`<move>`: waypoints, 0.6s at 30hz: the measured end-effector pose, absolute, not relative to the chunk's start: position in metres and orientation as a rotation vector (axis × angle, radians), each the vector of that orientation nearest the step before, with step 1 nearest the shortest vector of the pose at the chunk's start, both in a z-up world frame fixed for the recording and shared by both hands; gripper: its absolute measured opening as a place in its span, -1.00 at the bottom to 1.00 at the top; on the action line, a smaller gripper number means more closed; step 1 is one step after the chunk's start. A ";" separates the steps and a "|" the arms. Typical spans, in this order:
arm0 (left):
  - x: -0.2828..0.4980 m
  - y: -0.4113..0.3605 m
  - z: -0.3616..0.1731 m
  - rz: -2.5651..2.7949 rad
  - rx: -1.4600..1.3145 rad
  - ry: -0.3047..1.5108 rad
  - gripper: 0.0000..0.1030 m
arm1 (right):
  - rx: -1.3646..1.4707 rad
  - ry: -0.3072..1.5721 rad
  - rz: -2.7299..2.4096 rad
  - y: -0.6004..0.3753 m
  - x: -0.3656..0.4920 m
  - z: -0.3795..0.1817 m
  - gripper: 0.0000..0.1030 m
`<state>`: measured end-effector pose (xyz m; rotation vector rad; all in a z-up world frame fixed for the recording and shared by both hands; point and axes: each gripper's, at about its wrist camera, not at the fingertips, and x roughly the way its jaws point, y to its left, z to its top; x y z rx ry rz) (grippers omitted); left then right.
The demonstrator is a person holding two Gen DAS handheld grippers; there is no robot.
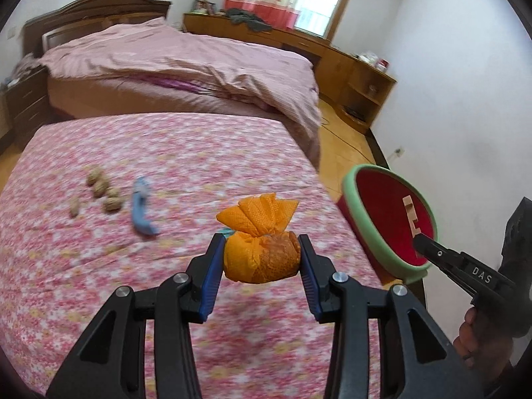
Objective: Collect trash
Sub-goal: 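Carry the bag and block over the red bucket and open both tools to drop them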
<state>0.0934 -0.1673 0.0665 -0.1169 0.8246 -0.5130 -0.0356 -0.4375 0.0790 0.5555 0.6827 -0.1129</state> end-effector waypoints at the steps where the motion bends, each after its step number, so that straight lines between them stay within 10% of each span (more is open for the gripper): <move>1: 0.093 -0.174 0.068 -0.524 -0.107 0.824 -0.16 | 0.562 0.681 -0.120 -0.441 -0.037 0.078 -0.81; 18: 0.096 -0.294 0.069 -0.716 0.032 0.817 -0.16 | 0.670 0.642 -0.249 -0.519 -0.061 0.064 -0.80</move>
